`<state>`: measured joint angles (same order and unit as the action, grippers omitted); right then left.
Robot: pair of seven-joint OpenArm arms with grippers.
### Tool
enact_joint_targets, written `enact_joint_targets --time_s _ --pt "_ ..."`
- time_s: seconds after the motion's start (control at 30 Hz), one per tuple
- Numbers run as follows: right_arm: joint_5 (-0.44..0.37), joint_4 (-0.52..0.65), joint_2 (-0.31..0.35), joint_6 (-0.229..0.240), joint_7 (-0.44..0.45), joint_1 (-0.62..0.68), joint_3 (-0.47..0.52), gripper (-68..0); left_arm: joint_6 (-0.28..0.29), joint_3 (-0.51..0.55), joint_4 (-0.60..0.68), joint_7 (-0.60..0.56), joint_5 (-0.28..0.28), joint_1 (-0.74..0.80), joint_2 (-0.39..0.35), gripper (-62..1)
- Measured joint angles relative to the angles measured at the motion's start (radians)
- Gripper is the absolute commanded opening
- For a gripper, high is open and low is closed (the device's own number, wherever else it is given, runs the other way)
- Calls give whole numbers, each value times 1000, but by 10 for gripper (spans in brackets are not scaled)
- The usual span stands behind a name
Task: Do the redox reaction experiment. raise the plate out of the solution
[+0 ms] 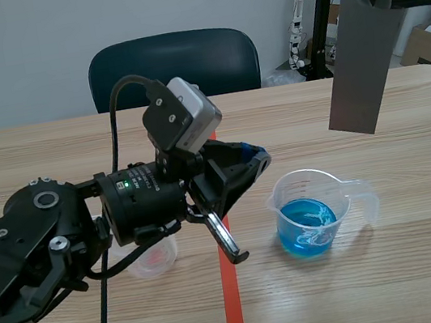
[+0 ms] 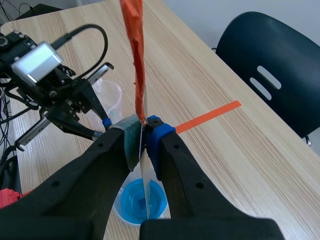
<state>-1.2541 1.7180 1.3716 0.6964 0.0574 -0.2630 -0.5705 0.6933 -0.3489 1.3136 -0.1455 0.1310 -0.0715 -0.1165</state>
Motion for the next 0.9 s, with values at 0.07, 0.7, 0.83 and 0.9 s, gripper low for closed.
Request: enact_joint_targets --time_s 0.07,0.7,0.83,0.9 --pt "0 0 0 0 0 0 0 -669 0 -2 -52 2 0 -15 0 -569" --pt "0 0 0 0 0 0 0 -669 1 -2 -127 -52 -52 -56 0 -568" --pt "0 0 0 0 0 0 0 -669 1 -2 -126 -98 -51 -58 0 -569" --pt "0 0 0 0 0 0 0 -669 1 -2 -126 -123 -45 -59 0 -569"
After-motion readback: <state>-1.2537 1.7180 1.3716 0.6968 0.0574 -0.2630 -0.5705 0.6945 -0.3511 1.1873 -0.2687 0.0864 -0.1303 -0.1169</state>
